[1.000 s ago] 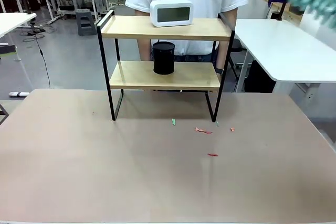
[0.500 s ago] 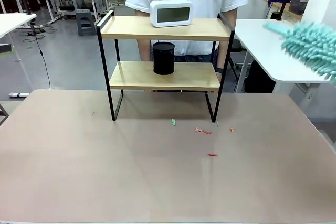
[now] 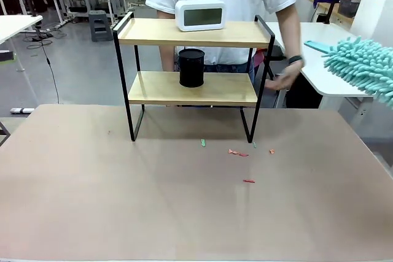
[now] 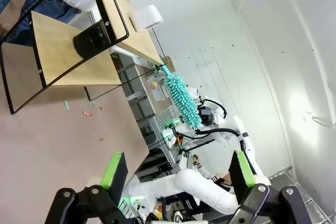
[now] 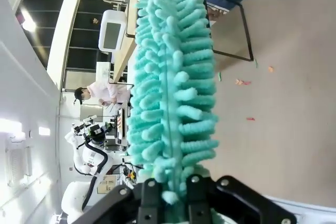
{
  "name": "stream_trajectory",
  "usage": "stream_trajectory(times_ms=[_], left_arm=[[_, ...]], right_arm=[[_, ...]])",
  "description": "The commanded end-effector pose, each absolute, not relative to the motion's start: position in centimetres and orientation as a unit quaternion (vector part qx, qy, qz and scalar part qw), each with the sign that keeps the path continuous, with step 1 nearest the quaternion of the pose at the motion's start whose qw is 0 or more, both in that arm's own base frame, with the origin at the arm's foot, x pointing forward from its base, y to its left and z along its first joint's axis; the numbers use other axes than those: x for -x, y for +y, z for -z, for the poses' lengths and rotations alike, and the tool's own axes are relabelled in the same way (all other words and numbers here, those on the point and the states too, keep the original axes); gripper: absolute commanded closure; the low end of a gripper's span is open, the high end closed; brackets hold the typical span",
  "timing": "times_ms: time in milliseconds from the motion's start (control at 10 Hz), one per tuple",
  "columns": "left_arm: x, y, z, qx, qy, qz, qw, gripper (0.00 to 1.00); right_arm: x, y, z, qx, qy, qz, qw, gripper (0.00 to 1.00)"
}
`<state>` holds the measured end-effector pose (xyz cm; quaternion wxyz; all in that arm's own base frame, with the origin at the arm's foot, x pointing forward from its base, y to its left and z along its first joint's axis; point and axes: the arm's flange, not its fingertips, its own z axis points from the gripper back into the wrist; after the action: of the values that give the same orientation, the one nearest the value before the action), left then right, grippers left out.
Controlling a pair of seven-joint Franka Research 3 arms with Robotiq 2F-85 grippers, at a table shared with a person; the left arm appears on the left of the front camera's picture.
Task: Clean the shelf.
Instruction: Hand the Duster back to the human.
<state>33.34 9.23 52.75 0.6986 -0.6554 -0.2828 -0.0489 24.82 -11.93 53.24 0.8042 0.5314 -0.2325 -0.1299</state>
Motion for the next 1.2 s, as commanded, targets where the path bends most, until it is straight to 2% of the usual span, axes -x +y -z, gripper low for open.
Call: stream_trajectory(times_ms=[0,700,800,900,1000,1100], left_arm=[[-33.18,9.54,-53.02,0.657,-0.276,0.053,0.700,0.00],[-33.18,9.54,-53.02,0.657,-0.276,0.053,0.700,0.00],[-33.18,9.54,-53.02,0.657,-0.276,0.053,0.700,0.00],[-33.18,9.54,-53.02,0.657,-0.276,0.053,0.700,0.00],[-33.18,9.54,-53.02,0.657,-0.276,0.053,0.700,0.00],[-33.18,9.54,-53.02,0.657,-0.276,0.053,0.700,0.00]], right_arm=[[-24.69,-11.99,-53.24,-0.529,-0.241,0.117,0.806,1.00],[-24.69,-11.99,-53.24,-0.529,-0.241,0.117,0.806,1.00],[-24.78,-11.84,-53.34,-0.533,-0.233,0.126,0.803,0.84],[-24.62,-11.84,-53.35,-0.543,-0.234,0.123,0.797,0.39],[-24.50,-11.91,-53.24,-0.542,-0.233,0.126,0.797,0.26],[-24.36,-12.03,-53.13,-0.544,-0.231,0.127,0.797,0.00]])
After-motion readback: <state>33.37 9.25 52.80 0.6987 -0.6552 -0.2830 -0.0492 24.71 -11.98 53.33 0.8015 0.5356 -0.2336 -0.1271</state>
